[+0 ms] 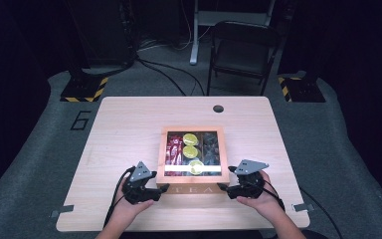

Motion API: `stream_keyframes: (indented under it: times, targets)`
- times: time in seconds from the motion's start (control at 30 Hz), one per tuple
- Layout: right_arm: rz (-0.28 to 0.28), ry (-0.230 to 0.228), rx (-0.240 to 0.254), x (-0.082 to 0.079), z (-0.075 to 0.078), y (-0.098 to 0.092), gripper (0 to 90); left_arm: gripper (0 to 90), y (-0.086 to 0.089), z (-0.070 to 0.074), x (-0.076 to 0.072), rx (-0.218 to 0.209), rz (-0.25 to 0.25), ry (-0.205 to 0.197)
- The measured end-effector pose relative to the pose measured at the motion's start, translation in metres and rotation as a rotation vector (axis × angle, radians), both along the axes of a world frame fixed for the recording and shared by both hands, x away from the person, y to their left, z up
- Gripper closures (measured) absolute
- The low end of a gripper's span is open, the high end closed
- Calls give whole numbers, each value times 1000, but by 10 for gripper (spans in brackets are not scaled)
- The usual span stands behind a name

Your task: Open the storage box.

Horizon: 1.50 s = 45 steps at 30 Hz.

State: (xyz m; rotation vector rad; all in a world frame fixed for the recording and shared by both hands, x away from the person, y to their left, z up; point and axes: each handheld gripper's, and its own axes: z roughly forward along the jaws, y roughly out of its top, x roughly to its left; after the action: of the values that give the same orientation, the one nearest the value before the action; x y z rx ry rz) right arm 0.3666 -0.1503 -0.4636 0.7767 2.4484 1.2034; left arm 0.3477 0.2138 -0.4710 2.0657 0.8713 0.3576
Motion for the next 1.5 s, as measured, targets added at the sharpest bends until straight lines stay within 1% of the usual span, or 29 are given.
stream_keyframes:
  times: [0.1,0.17,0.2,0.23,0.3,0.33,0.37,0.43,0.5,0.57,0.6,0.63,0.67,0.7,0.8,0.87,0.9,0.97,1.0,1.1,1.2,1.27,1.3,1.33,1.37,1.4,1.47,1.5]
  targets:
    - [-3,3,-2,0,0,0,258,313,-1,-1,0,9,-3,1]
    - [-7,1,-8,-1,-1,0,261,313,-1,-2,0,26,-8,-4]
    - [-13,2,-12,-1,-1,1,266,313,-2,-3,0,30,-1,-14]
    - [-12,4,-20,-2,-1,0,270,315,-2,-3,0,36,-8,-9]
    - [-11,10,-31,-2,-1,0,273,322,-3,-3,-1,44,-8,-12]
    - [-2,14,-36,-1,-2,0,273,324,-4,-3,-1,41,-5,-12]
    - [-9,20,-40,-1,-3,0,273,326,-4,-4,-1,44,-1,-20]
    - [-5,21,-46,0,-4,1,273,327,-4,-4,-1,46,-2,-23]
    - [-6,23,-44,0,-4,1,274,328,-4,-4,-1,48,-7,-20]
    - [-17,33,-38,0,-5,1,277,328,-4,-4,-1,47,-7,-22]
    - [-2,37,-44,1,-5,0,289,328,-4,-4,-1,46,-7,-22]
    - [-1,39,-52,1,-6,0,289,328,-4,-4,-1,47,-7,-23]
    - [3,43,-48,2,-7,0,298,328,-4,-4,-2,47,-6,-23]
    - [-6,52,-35,2,-7,0,297,327,-4,-4,-2,47,-6,-23]
    - [0,50,-41,2,-7,0,298,327,-4,-4,-2,48,-6,-22]
    - [-3,59,-36,2,-7,0,305,327,-4,-3,-2,48,-4,-22]
    - [-5,63,-30,2,-6,-1,314,328,-4,-3,-1,50,-2,-29]
    - [3,63,-28,3,-6,-2,329,331,-4,-3,-1,42,-6,-26]
    - [-1,65,-17,3,-5,-2,337,334,-4,-3,-1,33,-4,-24]
    - [-6,73,-2,2,-5,-2,346,341,-3,-2,-1,33,-5,-28]
    - [-2,70,-7,3,-4,-3,351,345,-3,-1,-1,29,-4,-28]
    - [-14,69,0,2,-3,-2,356,353,-3,-1,-1,22,1,-38]
    - [-6,57,0,2,-3,-3,363,358,-3,0,-1,20,0,-44]
    - [-11,41,4,2,-2,-3,371,368,-2,1,-2,12,7,-56]
    - [-19,38,10,1,-1,-3,377,376,-1,2,-2,9,2,-57]
    - [-21,35,17,1,0,-3,382,384,-1,3,-2,2,9,-67]
    - [-25,21,25,0,2,-4,390,391,0,5,-2,-7,8,-68]
    - [-28,21,30,0,2,-4,393,391,0,5,-2,-13,12,-76]
